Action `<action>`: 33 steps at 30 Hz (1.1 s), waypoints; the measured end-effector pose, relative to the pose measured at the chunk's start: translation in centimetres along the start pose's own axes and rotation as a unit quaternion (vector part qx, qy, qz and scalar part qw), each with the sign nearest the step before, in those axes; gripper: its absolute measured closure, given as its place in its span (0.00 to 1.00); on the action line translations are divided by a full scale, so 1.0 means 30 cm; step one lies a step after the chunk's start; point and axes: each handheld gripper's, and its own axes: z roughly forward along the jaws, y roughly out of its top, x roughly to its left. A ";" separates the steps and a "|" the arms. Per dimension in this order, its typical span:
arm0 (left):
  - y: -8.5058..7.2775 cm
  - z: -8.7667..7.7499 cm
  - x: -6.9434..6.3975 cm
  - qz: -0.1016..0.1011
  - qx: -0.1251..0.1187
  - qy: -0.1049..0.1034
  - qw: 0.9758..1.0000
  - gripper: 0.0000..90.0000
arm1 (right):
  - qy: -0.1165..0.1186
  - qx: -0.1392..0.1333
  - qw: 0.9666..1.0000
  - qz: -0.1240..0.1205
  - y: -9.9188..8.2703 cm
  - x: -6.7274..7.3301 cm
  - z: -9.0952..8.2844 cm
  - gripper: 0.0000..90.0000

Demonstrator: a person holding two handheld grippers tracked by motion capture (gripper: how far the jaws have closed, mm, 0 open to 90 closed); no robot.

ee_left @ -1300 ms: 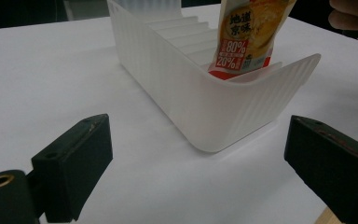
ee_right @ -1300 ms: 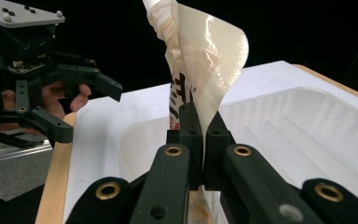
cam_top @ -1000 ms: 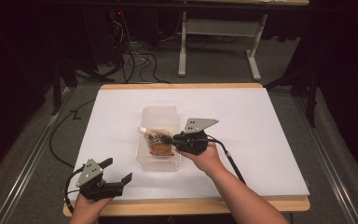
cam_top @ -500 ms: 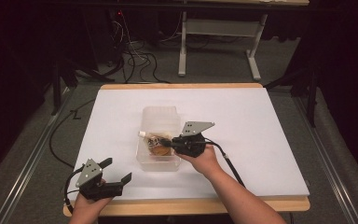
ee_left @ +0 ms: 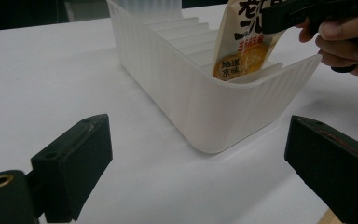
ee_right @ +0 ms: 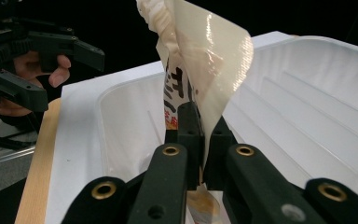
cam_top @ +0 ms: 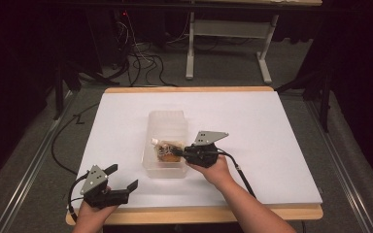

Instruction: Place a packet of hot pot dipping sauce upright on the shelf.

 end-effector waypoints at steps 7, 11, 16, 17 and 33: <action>-0.001 0.000 0.003 -0.001 0.002 0.001 1.000 0.09 | -0.002 0.004 1.000 0.009 0.007 0.001 0.007 0.63; 0.000 -0.002 0.005 -0.003 0.000 0.003 1.000 0.09 | -0.006 -0.002 1.000 0.011 0.017 0.003 0.008 0.46; -0.001 -0.002 0.006 -0.003 0.001 0.003 1.000 0.09 | -0.038 -0.009 0.999 0.010 0.030 0.017 0.007 0.17; 0.000 -0.002 0.007 -0.004 0.001 0.004 1.000 0.09 | -0.044 -0.011 0.999 0.005 0.032 0.020 0.005 0.15; -0.003 0.008 0.008 -0.003 0.009 0.005 1.000 0.09 | -0.127 -0.023 0.991 0.019 -0.005 0.001 -0.175 0.16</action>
